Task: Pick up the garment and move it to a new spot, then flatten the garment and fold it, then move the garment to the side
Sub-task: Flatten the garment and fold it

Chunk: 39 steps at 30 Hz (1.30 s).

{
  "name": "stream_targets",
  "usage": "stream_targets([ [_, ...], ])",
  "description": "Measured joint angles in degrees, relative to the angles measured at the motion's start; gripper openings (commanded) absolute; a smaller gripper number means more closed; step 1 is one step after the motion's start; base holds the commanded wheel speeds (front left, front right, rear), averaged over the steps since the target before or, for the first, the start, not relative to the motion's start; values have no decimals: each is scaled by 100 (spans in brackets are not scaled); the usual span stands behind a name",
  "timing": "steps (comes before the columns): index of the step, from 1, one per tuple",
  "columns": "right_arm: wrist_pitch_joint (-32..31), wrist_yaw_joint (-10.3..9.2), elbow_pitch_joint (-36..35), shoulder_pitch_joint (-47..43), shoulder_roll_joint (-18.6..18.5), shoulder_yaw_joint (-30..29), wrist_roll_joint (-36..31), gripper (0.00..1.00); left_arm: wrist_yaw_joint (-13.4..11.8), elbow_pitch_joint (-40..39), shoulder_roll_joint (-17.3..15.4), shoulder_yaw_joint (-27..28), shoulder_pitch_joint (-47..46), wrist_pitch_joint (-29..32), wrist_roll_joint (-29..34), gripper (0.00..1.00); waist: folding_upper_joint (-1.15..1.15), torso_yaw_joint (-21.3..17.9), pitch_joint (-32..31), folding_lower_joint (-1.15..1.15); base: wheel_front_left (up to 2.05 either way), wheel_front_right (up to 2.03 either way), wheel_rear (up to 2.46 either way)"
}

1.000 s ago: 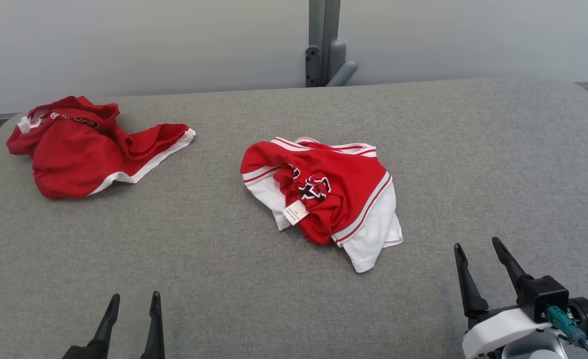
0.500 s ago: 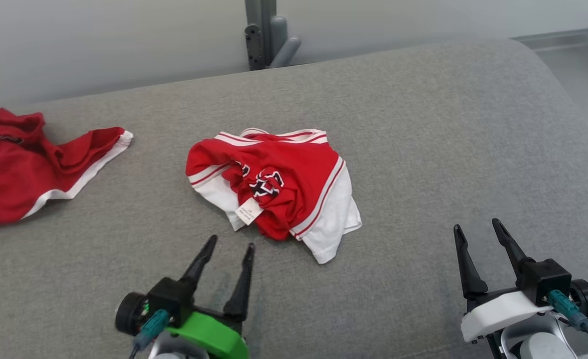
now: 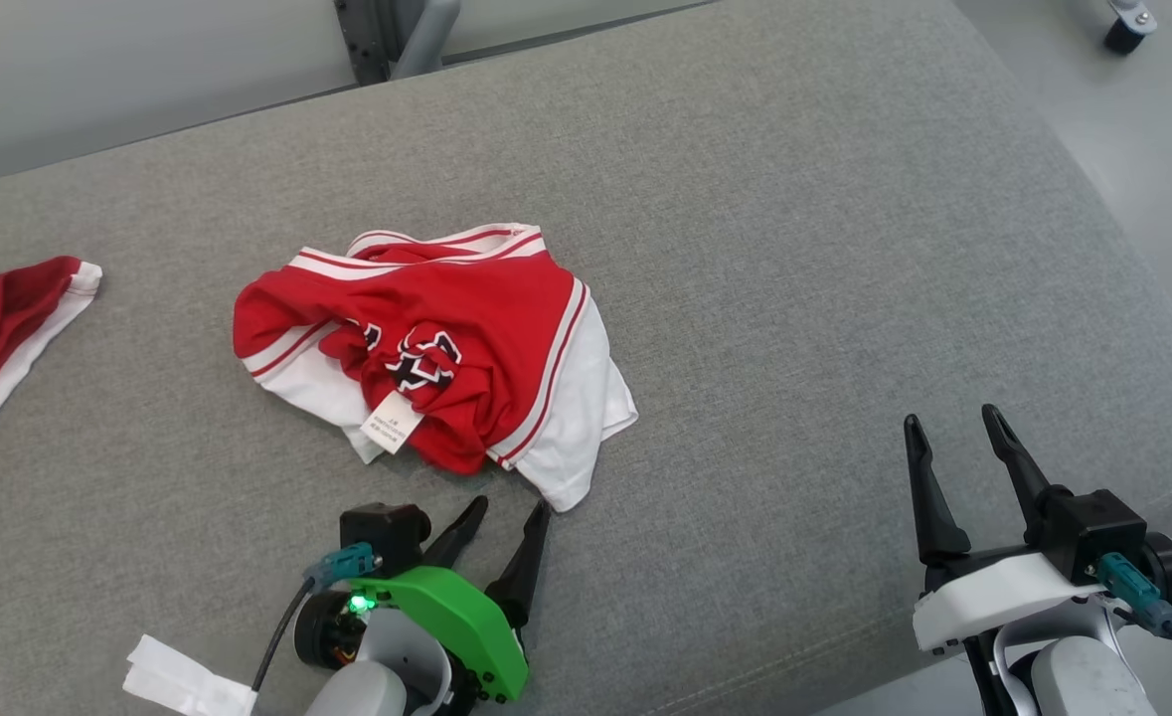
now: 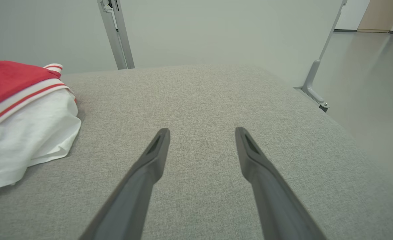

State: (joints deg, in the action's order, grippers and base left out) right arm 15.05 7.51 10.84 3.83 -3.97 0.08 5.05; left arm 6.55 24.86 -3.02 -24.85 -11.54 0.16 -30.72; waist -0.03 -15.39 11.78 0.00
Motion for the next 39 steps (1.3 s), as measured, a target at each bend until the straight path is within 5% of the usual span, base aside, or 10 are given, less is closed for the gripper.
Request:
stream_targets([
  [11,0,0,69,93,64,21,9,100,-107,58,11,-381,-407,-47,-1346,100,0,-240,189,0,0,0,0],
  [13,0,0,78,98,73,25,36,100,-182,71,11,-430,-454,-160,-1547,0,0,-256,161,0,0,0,0],
  [24,0,0,99,-59,94,-132,37,100,-333,-886,-66,-304,-887,-483,-2167,0,0,10,7,0,0,0,0],
  [39,0,0,160,-202,91,-5,-18,100,-1339,-3872,-1210,1101,-1265,363,-2693,0,0,647,-483,0,0,0,0],
])
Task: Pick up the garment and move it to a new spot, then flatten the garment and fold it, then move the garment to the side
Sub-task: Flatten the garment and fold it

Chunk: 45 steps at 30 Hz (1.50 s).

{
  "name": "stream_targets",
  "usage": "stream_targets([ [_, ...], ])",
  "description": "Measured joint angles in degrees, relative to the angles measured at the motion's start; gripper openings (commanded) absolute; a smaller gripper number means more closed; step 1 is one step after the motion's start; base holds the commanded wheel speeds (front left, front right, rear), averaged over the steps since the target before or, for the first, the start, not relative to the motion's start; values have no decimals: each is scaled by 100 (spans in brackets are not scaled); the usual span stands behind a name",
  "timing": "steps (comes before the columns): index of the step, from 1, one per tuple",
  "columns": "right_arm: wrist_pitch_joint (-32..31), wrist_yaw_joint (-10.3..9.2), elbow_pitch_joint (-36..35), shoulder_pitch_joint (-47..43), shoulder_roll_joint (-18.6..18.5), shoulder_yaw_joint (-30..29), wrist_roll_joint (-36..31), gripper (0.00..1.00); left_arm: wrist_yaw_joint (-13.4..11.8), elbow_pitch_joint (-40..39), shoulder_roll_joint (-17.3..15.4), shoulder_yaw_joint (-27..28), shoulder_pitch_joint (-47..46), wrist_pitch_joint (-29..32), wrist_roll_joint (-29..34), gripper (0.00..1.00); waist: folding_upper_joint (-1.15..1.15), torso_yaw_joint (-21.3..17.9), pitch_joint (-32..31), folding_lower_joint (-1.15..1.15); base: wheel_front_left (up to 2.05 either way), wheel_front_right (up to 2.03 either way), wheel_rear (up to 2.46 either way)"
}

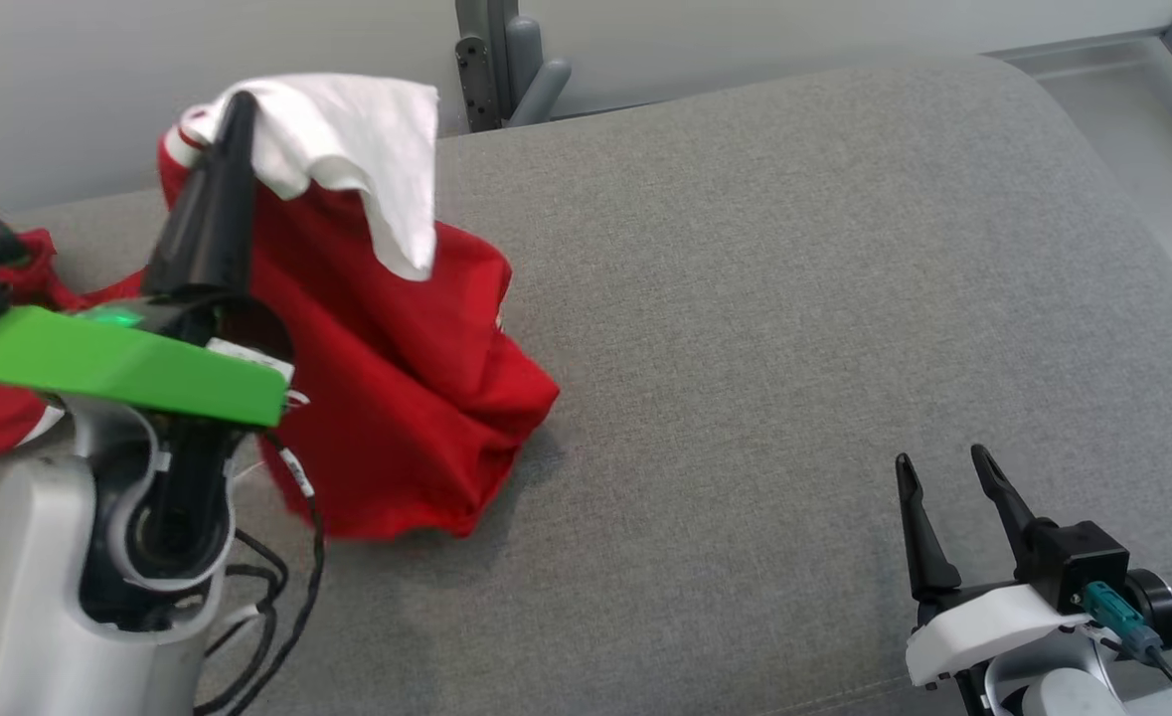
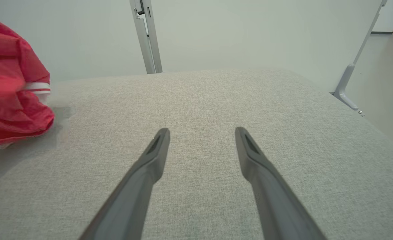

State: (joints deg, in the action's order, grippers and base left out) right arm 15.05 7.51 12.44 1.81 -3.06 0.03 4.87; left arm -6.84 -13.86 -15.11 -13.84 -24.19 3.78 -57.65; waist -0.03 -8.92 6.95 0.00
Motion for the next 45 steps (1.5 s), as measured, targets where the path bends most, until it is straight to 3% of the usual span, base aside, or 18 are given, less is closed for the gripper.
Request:
stream_targets([
  [7,0,0,55,-31,-38,73,0,100,-182,-333,-153,248,-394,303,-255,0,0,50,-198,0,0,0,0],
  [11,0,0,75,-32,-74,114,5,100,-253,-14,129,-42,-416,227,-190,0,0,-34,-223,0,0,0,0],
  [16,0,0,97,-20,-91,185,52,100,-263,1101,822,-683,-390,-316,197,0,0,-163,-188,0,0,0,0],
  [19,0,0,97,109,-73,167,110,100,-116,2199,1188,-1181,-394,-913,193,0,0,-323,-104,0,0,0,0],
  [22,0,0,105,129,-66,123,126,100,-124,2865,1206,-1683,-458,-1407,73,0,0,-479,-41,0,0,0,0],
  [26,0,0,137,152,-44,115,152,100,-277,3328,1245,-2606,-631,-1797,-554,0,0,-668,87,0,0,0,0],
  [27,0,0,144,169,-44,107,155,100,-291,3430,1238,-2781,-674,-1829,-688,2,0,-707,127,0,0,0,0],
  [29,0,0,157,212,-41,121,163,100,-59,3467,1228,-3159,-705,-1860,-1049,47,0,-780,213,0,0,0,0],
  [30,0,0,174,232,-30,132,168,100,91,3474,1237,-3333,-703,-1874,-1327,100,0,-817,255,0,0,0,0],
  [33,0,0,176,237,-20,63,188,100,298,3623,1244,-3806,-737,-1875,-1801,100,0,-890,382,0,0,0,0],
  [38,0,0,192,230,-12,-35,193,100,376,4020,1250,-4393,-941,-1882,-1976,100,0,-865,489,0,0,0,0],
  [45,0,0,177,199,7,-99,194,100,533,4532,1166,-5015,-922,-1737,-1700,100,0,-582,487,0,0,0,0],
])
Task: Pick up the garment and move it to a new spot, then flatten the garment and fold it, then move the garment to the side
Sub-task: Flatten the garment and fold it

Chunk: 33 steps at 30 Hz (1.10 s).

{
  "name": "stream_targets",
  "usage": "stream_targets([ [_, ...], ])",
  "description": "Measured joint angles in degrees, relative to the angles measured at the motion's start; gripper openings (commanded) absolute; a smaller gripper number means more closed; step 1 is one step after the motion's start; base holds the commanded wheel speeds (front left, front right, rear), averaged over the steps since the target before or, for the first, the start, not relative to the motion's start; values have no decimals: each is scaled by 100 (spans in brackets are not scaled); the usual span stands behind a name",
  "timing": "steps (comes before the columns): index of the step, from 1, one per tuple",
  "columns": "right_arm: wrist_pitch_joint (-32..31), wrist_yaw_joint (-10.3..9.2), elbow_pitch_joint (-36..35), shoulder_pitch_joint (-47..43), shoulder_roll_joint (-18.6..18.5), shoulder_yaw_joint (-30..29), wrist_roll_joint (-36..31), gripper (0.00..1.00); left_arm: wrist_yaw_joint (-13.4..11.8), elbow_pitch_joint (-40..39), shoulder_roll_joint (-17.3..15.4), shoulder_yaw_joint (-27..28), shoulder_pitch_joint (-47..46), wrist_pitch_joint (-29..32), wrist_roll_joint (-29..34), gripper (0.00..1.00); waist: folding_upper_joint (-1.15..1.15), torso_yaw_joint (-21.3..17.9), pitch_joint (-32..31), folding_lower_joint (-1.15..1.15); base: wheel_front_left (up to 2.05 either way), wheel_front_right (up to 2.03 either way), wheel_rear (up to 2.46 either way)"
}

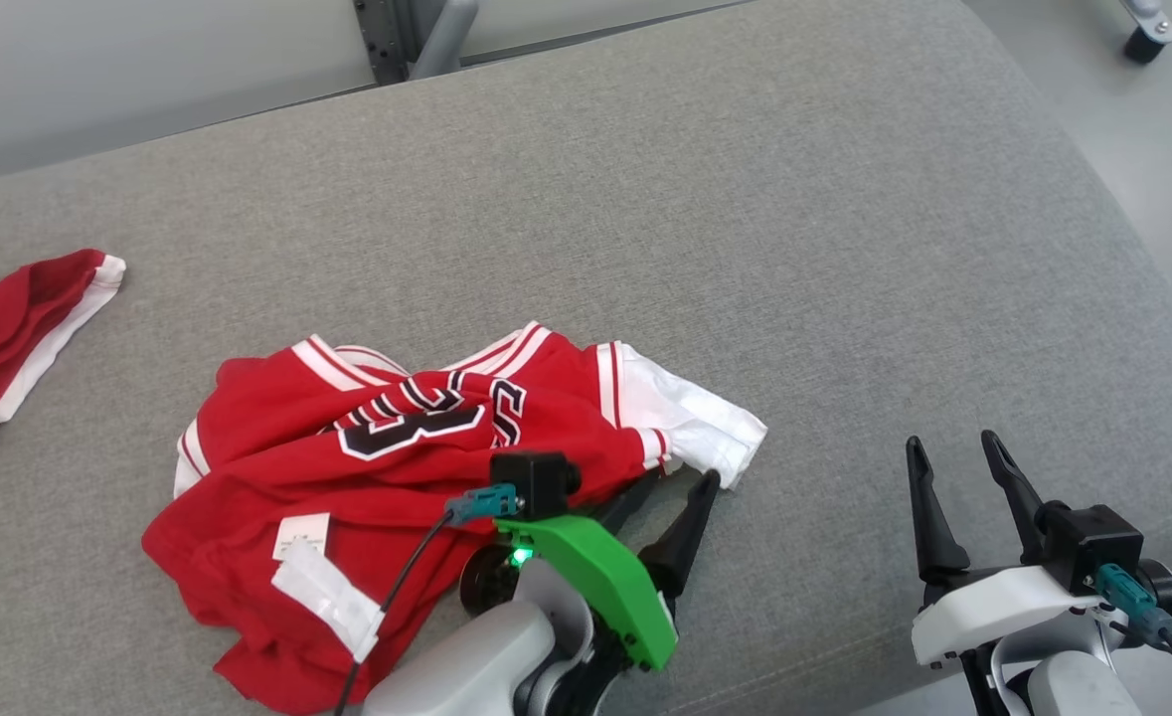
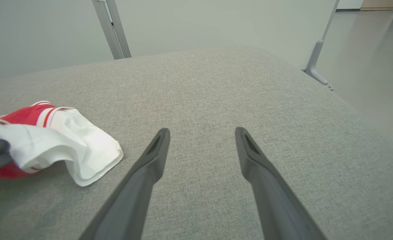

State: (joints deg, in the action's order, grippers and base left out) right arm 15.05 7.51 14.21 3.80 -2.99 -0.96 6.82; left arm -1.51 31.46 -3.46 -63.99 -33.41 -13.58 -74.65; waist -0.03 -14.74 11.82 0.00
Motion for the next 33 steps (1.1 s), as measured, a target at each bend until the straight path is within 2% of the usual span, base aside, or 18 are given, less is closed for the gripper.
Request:
stream_targets([
  [3,0,0,-10,-50,3,-44,-3,100,26,-245,-318,-170,208,59,93,100,0,136,-36,0,0,0,0],
  [6,0,0,-22,-151,5,-78,-12,100,-123,-749,-724,-92,535,29,57,100,0,274,-84,0,0,0,0],
  [13,0,0,-97,-254,0,-93,-57,100,-932,-2149,-1750,964,1261,-121,-31,100,0,637,-163,0,0,0,0],
  [16,0,0,-107,-264,-33,-64,-78,100,-1230,-2392,-2072,1508,1452,-137,42,100,0,794,-175,0,0,0,0],
  [18,0,0,-112,-261,-60,-44,-84,100,-1324,-2429,-2263,1817,1561,-148,38,100,0,884,-177,0,0,0,0],
  [29,0,0,-102,-245,-129,40,-85,100,-1596,-2384,-2900,1991,1845,137,-37,100,0,915,-194,0,0,0,0],
  [33,0,0,-100,-266,-127,42,-82,100,-1562,-2449,-2971,2063,1954,218,-174,100,0,867,-201,0,0,0,0],
])
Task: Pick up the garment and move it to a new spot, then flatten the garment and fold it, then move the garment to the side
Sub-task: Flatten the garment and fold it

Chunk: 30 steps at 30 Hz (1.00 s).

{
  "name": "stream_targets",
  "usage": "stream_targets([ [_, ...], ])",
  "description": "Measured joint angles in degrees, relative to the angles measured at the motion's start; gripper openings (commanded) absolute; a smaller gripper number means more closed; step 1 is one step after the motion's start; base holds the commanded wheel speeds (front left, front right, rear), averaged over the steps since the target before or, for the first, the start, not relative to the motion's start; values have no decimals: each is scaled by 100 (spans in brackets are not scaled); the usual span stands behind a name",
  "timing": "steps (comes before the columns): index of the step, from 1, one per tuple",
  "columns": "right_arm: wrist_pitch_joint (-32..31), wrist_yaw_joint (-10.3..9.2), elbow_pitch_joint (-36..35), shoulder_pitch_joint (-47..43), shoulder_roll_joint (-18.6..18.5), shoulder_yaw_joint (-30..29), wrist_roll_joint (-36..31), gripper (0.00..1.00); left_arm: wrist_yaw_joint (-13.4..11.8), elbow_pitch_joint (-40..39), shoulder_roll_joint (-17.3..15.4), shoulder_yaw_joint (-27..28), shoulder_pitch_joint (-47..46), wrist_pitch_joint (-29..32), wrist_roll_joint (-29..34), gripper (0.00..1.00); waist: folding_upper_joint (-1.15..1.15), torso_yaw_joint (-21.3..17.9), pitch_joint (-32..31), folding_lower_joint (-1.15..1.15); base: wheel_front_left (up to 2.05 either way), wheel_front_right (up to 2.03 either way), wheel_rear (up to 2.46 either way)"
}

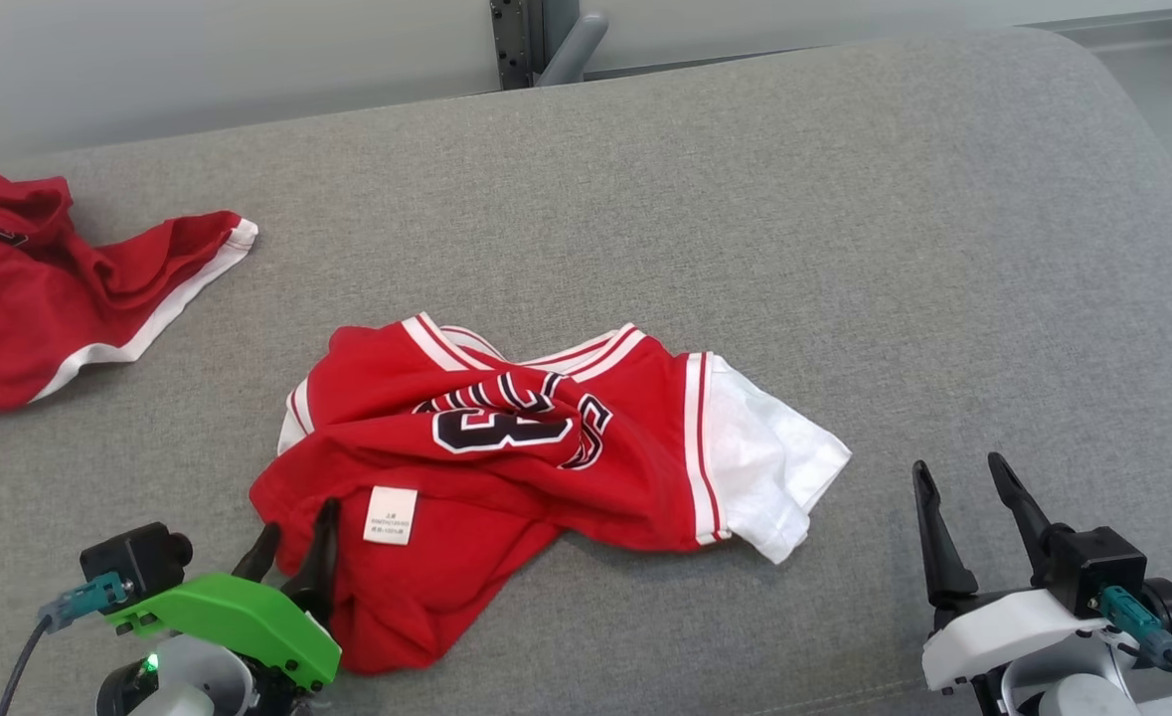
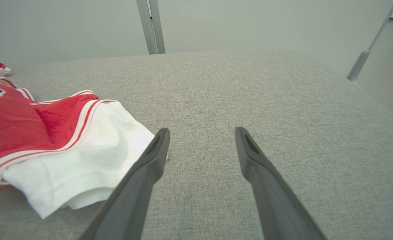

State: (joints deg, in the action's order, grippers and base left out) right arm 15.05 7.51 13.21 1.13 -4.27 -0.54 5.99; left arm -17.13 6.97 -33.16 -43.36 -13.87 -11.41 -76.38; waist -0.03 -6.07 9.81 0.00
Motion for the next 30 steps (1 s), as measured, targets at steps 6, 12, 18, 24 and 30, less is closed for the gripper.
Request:
stream_targets([
  [6,0,0,18,1,1,22,2,100,189,123,69,135,76,82,-327,100,0,-52,18,0,0,0,0],
  [12,0,0,16,5,5,14,4,100,442,178,175,148,84,196,-500,33,0,-85,42,0,0,0,0],
  [18,0,0,18,7,9,-3,4,100,415,264,164,294,42,-52,-368,0,0,-80,58,0,0,0,0],
  [24,0,0,26,7,19,3,9,100,263,22,-9,544,-92,-223,-98,0,0,-58,46,0,0,0,0],
  [30,0,0,26,-2,32,-46,10,100,93,-667,-216,740,-459,-307,423,0,0,0,7,0,0,0,0],
])
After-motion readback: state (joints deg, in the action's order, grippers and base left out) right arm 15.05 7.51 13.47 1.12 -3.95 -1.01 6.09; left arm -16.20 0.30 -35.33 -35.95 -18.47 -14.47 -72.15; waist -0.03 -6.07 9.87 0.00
